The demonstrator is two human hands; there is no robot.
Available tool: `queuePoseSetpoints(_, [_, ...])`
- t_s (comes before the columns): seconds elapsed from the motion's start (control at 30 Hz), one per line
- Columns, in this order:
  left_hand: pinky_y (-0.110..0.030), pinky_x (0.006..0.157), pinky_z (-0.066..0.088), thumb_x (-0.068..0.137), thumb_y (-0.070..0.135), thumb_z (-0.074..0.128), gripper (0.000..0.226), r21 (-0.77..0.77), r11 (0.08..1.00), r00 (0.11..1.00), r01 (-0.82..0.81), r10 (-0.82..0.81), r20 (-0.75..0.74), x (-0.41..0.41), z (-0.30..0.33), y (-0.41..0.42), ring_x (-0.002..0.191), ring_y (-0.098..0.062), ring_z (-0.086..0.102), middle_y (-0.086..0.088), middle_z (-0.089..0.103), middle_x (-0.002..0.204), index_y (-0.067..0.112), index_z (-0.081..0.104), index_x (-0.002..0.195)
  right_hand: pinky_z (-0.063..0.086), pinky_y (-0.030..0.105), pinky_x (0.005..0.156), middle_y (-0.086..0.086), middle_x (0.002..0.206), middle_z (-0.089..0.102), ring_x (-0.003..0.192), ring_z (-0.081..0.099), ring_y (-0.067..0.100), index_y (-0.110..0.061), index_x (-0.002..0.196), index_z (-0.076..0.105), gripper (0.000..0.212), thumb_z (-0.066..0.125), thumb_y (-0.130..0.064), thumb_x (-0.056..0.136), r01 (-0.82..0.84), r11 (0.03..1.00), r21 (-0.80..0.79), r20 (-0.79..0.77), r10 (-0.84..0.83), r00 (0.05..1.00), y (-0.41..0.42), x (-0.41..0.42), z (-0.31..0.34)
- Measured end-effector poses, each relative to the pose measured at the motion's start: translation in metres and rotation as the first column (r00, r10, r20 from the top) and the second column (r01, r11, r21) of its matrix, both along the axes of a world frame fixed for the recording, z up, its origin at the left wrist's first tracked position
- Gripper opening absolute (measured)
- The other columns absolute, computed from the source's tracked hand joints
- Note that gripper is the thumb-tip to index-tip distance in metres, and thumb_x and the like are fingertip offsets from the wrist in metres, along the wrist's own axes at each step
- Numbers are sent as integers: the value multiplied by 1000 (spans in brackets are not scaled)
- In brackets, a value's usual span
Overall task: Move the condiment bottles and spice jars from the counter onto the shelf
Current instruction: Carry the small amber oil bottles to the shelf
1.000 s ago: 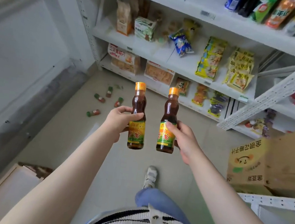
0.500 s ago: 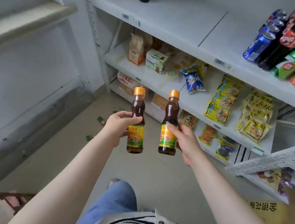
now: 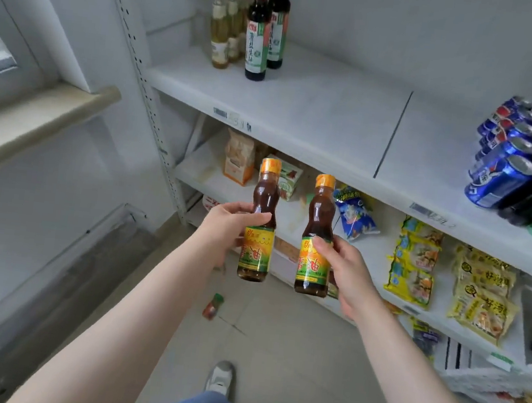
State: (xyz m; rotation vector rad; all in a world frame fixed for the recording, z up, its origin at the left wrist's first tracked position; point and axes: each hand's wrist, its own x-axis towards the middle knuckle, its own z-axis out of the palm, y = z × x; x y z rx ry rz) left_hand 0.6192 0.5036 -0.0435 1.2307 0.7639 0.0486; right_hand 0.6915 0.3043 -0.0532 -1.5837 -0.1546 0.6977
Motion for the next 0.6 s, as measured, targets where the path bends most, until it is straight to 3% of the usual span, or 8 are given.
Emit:
queuePoseSetpoints(0.2, [-32,70,54,76,11,77,16,-1,999,999,41,-41,35,62,13,45,75,-20,67,-3,72,82,17,65,85,51,24,66,0,97,69,86,66,11,-13,112,60,23,59,-23,91,83,996,45,-1,-83,997,43,56,18])
queuePoseSetpoints(0.4, [-30,69,51,75,12,77,32,-5,998,995,58,-57,78,121,23,65,86,-21,68,-5,72,96,10,66,105,50,28,74,-2,99,70,91,66,12,-22,104,63,14,60,-25,91,76,996,57,50,-79,996,66,115,27])
queuePoseSetpoints(0.6, [-34,73,57,79,9,74,22,6,1000,990,-28,27,142,197,42,83,79,-22,68,-7,72,90,13,65,99,52,35,80,3,98,70,94,66,20,-18,106,62,18,61,-26,90,32,997,64,104,-38,994,87,198,42])
